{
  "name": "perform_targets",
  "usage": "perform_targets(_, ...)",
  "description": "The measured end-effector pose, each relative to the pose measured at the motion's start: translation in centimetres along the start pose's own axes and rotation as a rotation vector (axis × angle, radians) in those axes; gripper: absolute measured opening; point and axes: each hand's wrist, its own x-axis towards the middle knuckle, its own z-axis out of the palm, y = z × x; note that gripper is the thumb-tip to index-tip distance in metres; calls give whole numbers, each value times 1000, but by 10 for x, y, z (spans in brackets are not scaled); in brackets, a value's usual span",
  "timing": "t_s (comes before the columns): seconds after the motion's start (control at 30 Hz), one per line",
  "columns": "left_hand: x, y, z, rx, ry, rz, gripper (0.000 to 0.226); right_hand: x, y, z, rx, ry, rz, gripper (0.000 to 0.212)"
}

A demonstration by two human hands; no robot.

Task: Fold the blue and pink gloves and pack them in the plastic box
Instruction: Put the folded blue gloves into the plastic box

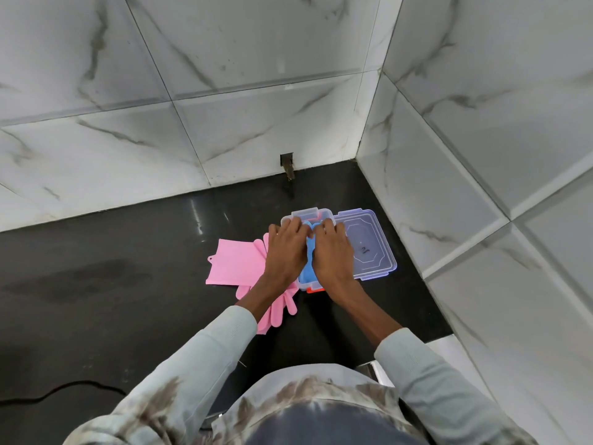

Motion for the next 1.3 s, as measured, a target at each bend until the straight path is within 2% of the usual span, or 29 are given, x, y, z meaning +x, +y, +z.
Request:
perform_targets(0.07,-3,-2,3,18,-74,14,38,-1,2,2,117,-156,-5,73)
perform_targets(0.17,-2,-2,3,108,-215,-54,37,5,3,4,58,-322,67,72)
perform_targets(0.43,12,9,-2,312,-431,-81,38,9,-5,4,64,-339,57,71)
perform_targets(0.6,14,12,-10,279,-409,-60,38,9,-5,0,49,-256,-10,69)
perform_targets(0.7,4,8,-11,221,-361,-37,55,4,-3,3,-45,-232,-91,77)
perform_targets(0.83,-1,5,-7,242,-418,-32,58,0,4,6,-155,-309,-152,82)
perform_targets(1.07,3,9,-6,407,-498,-2,65,4,-3,7,-269,-439,-157,85)
perform_targets(1.2,2,6,-10,297,-486,-1,56,8,-4,0,-233,-461,-165,79)
perform_targets(1.3,-7,-3,-14,110,-344,-13,45,5,-10,-3,-57,-321,-96,65)
